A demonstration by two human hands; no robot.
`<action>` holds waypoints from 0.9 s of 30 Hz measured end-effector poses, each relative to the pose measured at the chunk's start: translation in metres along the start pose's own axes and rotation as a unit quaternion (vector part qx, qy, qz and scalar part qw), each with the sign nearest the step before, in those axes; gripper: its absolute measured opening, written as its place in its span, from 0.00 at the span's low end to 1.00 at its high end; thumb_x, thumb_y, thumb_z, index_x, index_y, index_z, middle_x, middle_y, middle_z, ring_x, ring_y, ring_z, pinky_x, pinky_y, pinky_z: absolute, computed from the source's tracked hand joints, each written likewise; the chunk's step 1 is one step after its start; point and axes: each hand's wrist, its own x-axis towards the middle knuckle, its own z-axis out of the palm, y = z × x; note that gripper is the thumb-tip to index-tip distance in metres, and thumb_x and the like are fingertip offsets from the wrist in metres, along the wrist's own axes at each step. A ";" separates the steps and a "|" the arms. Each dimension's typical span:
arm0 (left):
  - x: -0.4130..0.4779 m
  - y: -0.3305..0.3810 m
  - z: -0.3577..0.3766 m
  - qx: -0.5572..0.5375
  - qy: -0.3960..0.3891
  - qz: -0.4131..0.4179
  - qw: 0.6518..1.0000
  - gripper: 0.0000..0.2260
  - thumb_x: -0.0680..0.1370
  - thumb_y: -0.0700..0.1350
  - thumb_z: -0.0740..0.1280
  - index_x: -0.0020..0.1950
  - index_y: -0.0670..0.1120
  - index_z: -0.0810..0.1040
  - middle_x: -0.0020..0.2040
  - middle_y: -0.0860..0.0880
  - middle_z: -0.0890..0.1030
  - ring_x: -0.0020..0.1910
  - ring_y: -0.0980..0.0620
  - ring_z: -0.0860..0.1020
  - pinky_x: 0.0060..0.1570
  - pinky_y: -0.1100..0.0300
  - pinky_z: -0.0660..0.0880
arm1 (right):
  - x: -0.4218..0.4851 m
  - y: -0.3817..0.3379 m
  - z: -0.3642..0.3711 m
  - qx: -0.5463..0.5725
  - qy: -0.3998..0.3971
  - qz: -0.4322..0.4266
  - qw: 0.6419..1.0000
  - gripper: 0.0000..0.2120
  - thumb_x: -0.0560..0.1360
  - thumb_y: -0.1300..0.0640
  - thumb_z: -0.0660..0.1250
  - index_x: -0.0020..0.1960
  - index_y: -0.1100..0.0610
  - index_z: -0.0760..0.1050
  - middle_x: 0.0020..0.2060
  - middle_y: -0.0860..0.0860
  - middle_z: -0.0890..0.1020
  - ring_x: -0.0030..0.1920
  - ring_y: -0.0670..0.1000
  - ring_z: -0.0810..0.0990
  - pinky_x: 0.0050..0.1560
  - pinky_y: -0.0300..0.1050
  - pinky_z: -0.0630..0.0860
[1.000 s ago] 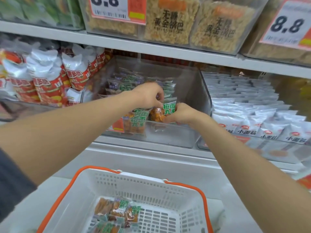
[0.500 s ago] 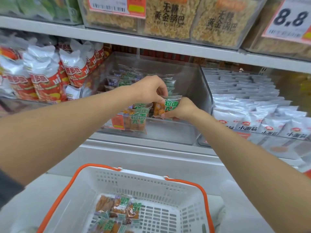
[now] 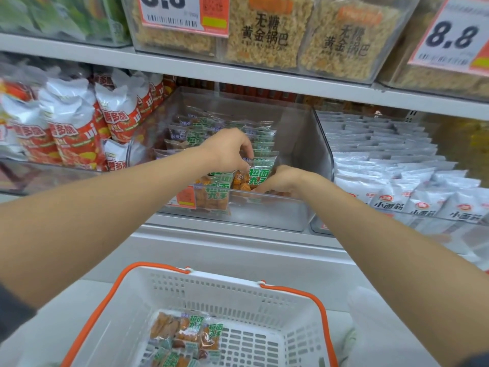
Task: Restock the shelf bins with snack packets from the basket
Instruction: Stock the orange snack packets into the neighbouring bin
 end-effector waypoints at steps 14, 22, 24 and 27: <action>-0.009 -0.001 0.004 -0.012 0.021 -0.024 0.999 0.09 0.73 0.49 0.74 0.51 0.48 0.83 0.65 0.49 0.78 0.62 0.49 0.76 0.60 0.51 0.74 | -0.004 0.001 -0.001 0.041 0.002 -0.006 0.999 0.27 0.67 0.56 0.79 0.59 0.63 0.71 0.54 0.56 0.81 0.55 0.55 0.81 0.56 0.49 0.78; -0.035 0.006 -0.004 -0.048 0.142 -0.036 0.988 0.08 0.76 0.48 0.71 0.54 0.49 0.80 0.56 0.52 0.78 0.59 0.49 0.75 0.56 0.55 0.71 | -0.042 0.006 -0.011 -0.038 0.133 -0.095 0.986 0.30 0.70 0.57 0.74 0.67 0.62 0.67 0.51 0.54 0.77 0.50 0.55 0.77 0.46 0.48 0.75; -0.050 0.010 -0.005 -0.027 0.182 -0.017 0.983 0.04 0.76 0.44 0.70 0.51 0.50 0.80 0.49 0.55 0.74 0.55 0.51 0.74 0.53 0.56 0.70 | -0.059 0.007 -0.011 -0.059 0.216 -0.168 0.960 0.28 0.73 0.60 0.69 0.70 0.60 0.65 0.54 0.55 0.76 0.50 0.54 0.74 0.47 0.44 0.70; -0.083 0.016 -0.002 -0.034 0.228 0.007 0.973 0.06 0.74 0.38 0.67 0.42 0.50 0.75 0.41 0.55 0.72 0.45 0.52 0.71 0.45 0.56 0.71 | -0.086 0.009 0.002 -0.054 0.311 -0.270 0.910 0.19 0.74 0.62 0.66 0.65 0.56 0.71 0.50 0.52 0.77 0.45 0.50 0.74 0.48 0.47 0.73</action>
